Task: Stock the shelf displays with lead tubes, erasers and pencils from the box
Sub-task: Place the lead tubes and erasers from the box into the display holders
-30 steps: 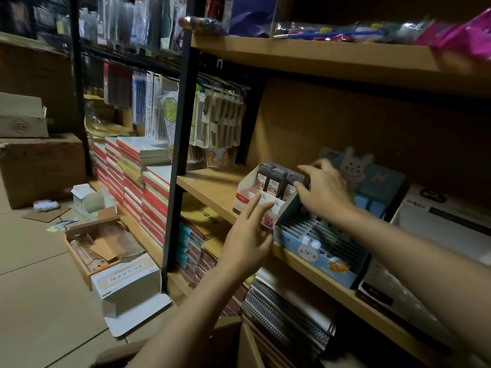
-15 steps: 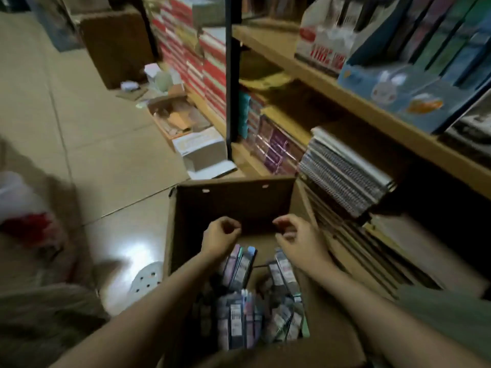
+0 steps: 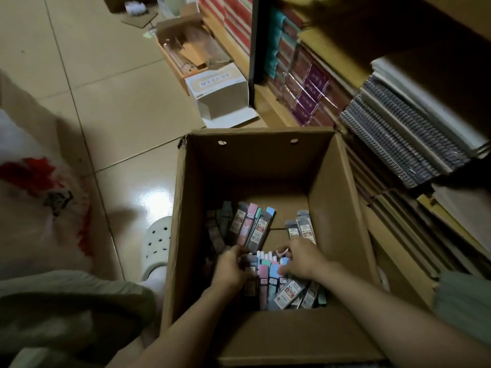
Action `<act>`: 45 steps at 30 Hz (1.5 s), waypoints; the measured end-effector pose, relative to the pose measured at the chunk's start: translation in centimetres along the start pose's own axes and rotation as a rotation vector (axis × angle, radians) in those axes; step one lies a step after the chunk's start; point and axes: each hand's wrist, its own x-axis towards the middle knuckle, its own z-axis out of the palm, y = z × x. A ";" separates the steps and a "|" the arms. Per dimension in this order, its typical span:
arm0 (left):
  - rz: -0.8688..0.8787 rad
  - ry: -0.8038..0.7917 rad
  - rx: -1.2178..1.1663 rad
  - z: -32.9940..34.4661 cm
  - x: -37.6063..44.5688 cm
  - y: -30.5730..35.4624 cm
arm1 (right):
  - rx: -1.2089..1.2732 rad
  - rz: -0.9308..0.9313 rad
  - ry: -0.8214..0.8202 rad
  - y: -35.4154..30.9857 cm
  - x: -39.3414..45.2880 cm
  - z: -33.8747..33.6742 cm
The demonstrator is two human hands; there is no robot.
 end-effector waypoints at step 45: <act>0.954 -0.226 -0.298 -13.3 -10.6 34.2 | 0.243 -0.323 1.126 -7.3 -26.8 -29.3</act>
